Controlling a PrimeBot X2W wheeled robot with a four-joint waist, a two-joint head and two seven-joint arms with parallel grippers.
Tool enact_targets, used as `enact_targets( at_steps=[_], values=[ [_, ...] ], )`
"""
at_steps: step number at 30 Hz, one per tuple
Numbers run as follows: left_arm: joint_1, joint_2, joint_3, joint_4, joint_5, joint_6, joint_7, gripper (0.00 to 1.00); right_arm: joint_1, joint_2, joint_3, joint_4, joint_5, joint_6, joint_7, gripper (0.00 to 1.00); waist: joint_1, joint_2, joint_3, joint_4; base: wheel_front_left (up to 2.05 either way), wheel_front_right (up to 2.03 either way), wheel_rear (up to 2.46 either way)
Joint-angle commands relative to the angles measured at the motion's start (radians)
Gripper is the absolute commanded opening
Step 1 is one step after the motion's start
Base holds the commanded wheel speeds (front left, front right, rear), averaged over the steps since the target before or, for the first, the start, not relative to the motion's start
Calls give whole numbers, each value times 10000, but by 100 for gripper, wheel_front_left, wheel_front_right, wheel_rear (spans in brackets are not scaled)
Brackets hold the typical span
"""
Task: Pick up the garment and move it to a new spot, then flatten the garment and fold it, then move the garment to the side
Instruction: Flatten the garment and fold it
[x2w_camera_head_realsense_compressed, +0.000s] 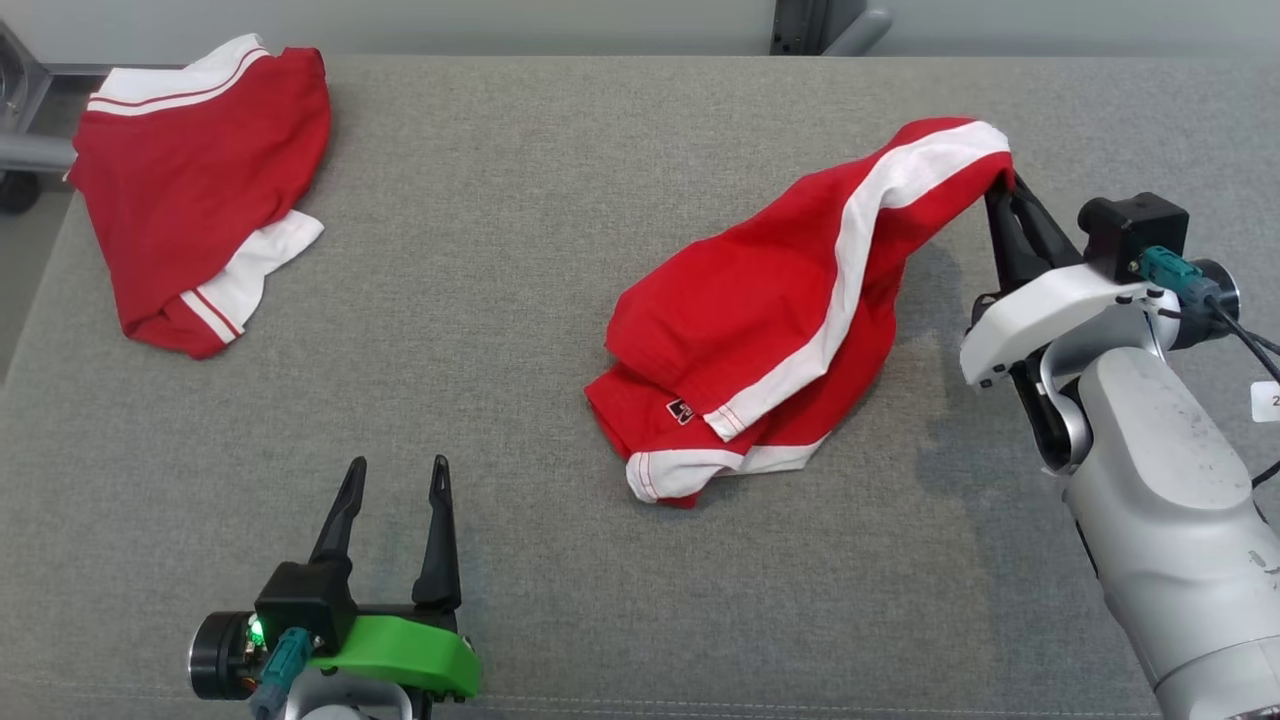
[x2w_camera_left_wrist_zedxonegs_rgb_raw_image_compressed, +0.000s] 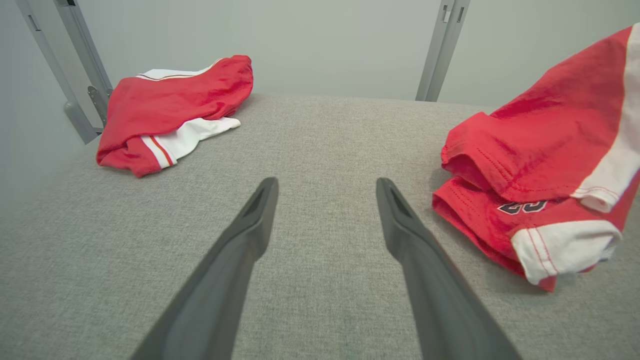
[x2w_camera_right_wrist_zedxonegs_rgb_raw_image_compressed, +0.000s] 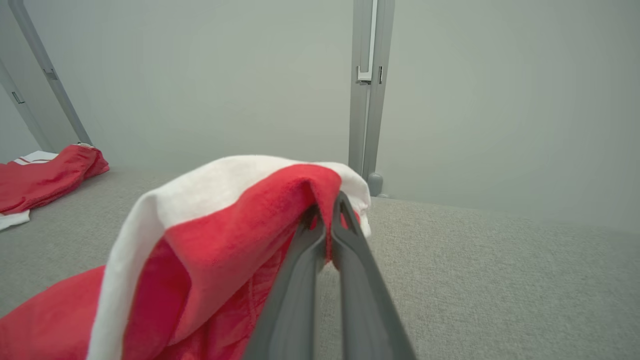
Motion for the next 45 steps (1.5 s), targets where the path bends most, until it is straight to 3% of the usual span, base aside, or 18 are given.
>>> enact_targets(
  at_steps=[1, 12, 18, 23, 30, 36, 37, 38, 39, 40, 45],
  values=[
    [-21, 12, -15, 15, -82, 69, 5, 100, -221, -32, -123, 101, -140, -3, -30, 0, 0, 95, -62, 100, 0, 0, 0],
    [315, 10, 110, -32, -84, 133, 5, 100, 149, 398, -726, -1383, -795, -3, -30, 0, 0, 95, -444, -119, 0, 0, 0],
    [438, 12, 20, -59, -87, 49, 7, 100, 1476, 735, -28, -2111, -752, -3, -30, 0, 0, 95, -513, -626, 0, 0, 0],
    [389, 12, -101, -56, -99, 63, 5, 100, 2516, 832, -392, -2816, -893, -3, -30, 0, 0, 95, -493, -951, 0, 0, 0],
    [212, 12, -106, 2, -52, 12, 5, 100, 3619, 928, -1116, -2485, -1677, -3, -30, 0, 0, 95, -343, -1124, 0, 0, 0],
    [48, 12, -198, 59, 33, -71, 5, 100, 3594, 1165, -2065, -2084, -2186, -3, -30, 0, 0, 95, -224, -1170, 0, 0, 0],
    [21, 12, -231, 70, 42, -86, 5, 100, 3486, 1193, -2138, -2009, -2233, -3, -30, 3, 0, 95, -212, -1178, 0, 0, 0],
    [3, 12, -261, 78, 39, -90, 5, 100, 3395, 1209, -2202, -1930, -2299, -3, -30, 31, 0, 95, -205, -1183, 0, 0, 0],
    [-16, 12, -291, 95, 35, -95, 5, 100, 3345, 1222, -2254, -1835, -2410, -3, -30, 87, 0, 95, -204, -1185, 0, 0, 0],
    [-34, 12, -320, 110, 34, -88, 5, 100, 3291, 1243, -2301, -1749, -2494, -3, -30, 100, 0, 95, -205, -1183, 0, 0, 0],
    [-95, 12, -329, 151, 2, -74, 5, 100, 3185, 1295, -2601, -1763, -2623, -3, -30, 100, 0, 95, -238, -1144, 0, 0, 0]
  ],
)
